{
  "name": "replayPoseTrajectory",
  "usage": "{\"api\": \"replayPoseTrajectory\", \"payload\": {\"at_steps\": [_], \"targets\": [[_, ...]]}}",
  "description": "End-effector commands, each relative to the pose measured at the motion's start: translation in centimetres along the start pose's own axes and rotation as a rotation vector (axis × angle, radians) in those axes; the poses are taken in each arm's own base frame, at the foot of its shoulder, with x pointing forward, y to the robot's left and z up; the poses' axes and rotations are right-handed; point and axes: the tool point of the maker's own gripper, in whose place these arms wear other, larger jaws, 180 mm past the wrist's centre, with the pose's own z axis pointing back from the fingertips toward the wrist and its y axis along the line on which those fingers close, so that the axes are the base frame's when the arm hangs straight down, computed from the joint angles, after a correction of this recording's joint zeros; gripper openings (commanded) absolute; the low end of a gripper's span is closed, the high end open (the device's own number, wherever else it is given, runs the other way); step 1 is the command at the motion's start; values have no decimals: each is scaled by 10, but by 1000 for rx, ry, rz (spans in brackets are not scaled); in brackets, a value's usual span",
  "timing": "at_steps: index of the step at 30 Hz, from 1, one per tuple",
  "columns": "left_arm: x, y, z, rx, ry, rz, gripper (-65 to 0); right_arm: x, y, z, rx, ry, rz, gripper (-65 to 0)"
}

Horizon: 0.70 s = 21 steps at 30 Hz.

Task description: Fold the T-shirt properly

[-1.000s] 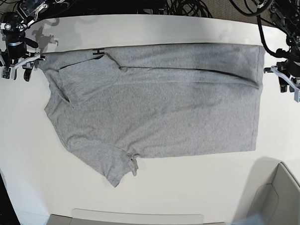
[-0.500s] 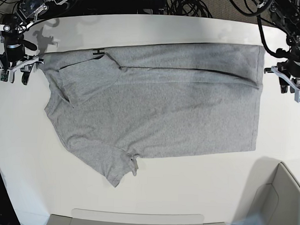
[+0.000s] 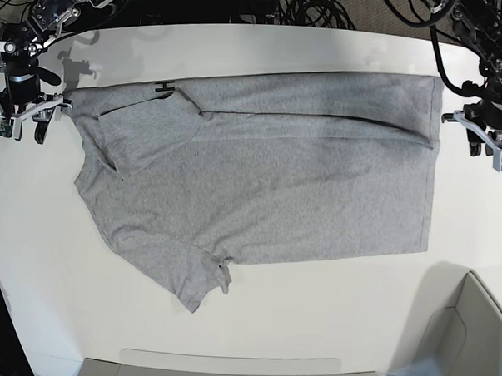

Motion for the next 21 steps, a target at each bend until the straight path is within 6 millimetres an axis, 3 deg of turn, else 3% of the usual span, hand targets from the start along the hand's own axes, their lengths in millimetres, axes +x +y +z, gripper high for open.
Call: {"api": "replayPoseTrajectory", "payload": {"at_steps": [1, 21], "targets": [[14, 4, 5, 14, -48, -14, -485, 22, -5, 3, -2, -73, 17, -359], [22, 4, 4, 14, -69, -9, -485, 31, -7, 6, -13, -94, 31, -359]]}}
